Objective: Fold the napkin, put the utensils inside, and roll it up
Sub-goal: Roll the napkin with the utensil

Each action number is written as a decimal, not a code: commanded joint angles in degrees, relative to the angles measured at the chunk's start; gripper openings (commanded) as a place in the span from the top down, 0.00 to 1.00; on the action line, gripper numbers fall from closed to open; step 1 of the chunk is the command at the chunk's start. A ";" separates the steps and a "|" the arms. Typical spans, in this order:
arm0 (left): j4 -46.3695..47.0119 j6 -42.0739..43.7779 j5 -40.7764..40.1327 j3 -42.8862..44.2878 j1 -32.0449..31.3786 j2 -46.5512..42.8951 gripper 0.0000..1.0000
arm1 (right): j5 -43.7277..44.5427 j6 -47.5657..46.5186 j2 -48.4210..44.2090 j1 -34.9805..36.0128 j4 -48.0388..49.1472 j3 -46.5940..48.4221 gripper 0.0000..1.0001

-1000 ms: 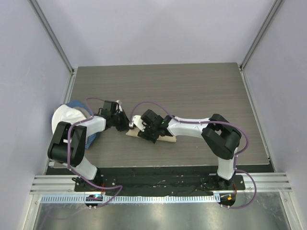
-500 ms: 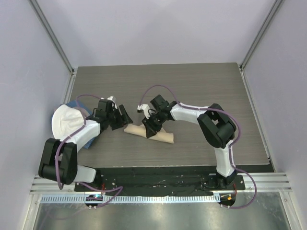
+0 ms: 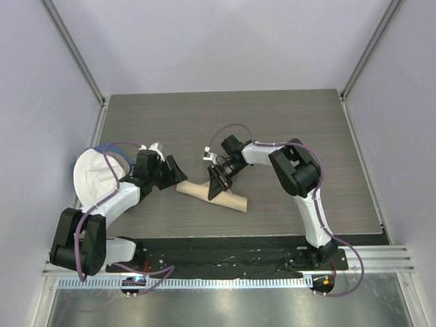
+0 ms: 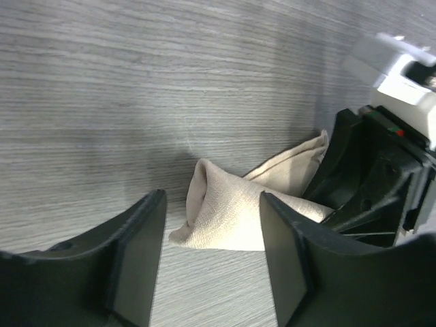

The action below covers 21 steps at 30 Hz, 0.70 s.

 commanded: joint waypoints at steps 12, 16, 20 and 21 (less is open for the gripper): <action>15.30 -4.67 6.27 -4.80 0.07 3.97 0.53 | 2.33 2.32 6.40 -1.84 -3.79 1.87 0.65; 20.30 -6.78 7.68 -6.38 -0.02 6.08 0.56 | 3.03 2.67 6.49 -2.02 -3.71 2.31 0.65; 22.25 -7.40 8.21 -6.39 0.07 7.23 0.75 | 4.52 3.29 5.53 -2.11 -3.71 2.67 0.64; 21.99 -7.31 8.38 -6.30 0.07 7.32 0.79 | 5.48 3.64 5.17 -2.19 -3.79 2.84 0.63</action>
